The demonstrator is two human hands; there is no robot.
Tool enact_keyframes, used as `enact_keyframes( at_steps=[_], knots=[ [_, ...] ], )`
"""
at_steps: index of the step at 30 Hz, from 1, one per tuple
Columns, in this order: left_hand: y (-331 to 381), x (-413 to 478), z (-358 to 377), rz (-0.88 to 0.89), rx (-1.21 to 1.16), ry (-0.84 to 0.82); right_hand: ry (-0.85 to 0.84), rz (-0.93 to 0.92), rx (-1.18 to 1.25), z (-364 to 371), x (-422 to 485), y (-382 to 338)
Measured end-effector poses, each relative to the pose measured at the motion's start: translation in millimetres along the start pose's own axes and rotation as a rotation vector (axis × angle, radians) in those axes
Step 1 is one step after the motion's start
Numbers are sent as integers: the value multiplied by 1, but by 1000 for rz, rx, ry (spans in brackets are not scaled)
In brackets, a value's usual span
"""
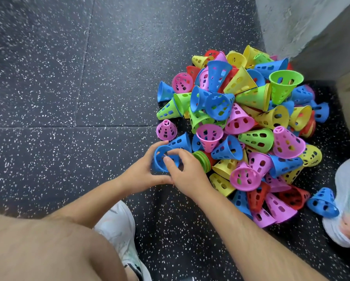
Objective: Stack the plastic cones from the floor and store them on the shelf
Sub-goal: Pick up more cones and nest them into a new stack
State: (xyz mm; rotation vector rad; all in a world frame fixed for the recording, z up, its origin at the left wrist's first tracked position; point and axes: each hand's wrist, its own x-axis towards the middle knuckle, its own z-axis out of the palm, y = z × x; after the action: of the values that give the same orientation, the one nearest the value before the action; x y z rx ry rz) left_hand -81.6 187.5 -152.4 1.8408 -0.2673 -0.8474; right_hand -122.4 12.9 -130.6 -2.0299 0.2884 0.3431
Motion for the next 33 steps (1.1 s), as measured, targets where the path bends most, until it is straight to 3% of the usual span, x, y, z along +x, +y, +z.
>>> enact_keyframes(
  at_steps=[4, 7, 9, 13, 18, 28, 33],
  knots=[
    [-4, -1, 2, 40, -1, 153, -18, -22, -22, 1, 1, -7],
    [-6, 0, 3, 49, -1, 248, 158, -106, -109, 3, 5, -7],
    [-8, 1, 2, 32, 3, 279, 227, -56, -194, 3, 10, -4],
    [-12, -1, -1, 0, 23, 284, 138, 135, -281, 4, 16, -2],
    [-15, -2, -1, -45, 33, 286, 94, 142, -275, 11, 16, 0],
    [-26, -1, -12, -17, 238, 403, 370, -233, -355, 14, 12, -8],
    [-26, 5, -19, -30, 227, 406, 365, -340, -366, 17, 13, -21]
  ],
)
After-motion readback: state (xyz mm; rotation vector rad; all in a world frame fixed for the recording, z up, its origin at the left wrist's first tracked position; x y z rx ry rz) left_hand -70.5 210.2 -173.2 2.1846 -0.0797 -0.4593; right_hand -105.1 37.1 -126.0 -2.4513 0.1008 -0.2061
